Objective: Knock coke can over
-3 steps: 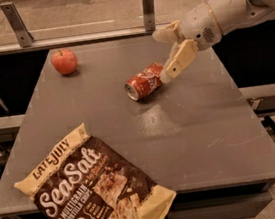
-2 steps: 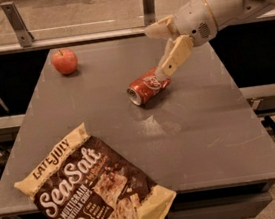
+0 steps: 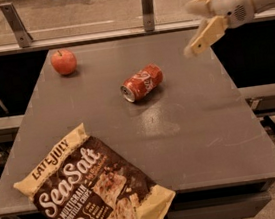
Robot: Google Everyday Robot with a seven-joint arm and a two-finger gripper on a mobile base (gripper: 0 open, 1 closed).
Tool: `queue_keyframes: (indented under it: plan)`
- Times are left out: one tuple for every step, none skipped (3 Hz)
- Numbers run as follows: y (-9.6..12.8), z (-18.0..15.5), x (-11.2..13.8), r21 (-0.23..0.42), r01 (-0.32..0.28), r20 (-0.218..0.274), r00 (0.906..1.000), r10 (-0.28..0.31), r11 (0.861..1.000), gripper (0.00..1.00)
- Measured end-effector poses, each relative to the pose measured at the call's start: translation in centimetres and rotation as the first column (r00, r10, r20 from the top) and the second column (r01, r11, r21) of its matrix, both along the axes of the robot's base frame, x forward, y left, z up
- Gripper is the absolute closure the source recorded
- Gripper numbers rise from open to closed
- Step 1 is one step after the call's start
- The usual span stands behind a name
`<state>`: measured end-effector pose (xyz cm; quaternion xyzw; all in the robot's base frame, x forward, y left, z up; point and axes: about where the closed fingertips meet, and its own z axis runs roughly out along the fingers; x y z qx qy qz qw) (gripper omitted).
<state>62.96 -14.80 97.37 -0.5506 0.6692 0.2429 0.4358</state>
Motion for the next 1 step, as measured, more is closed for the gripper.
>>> queue_keyframes:
  plan:
    - [-0.23,0.62,0.32,-0.001,0.008,0.015,0.9999,-0.008,1.000,0.00]
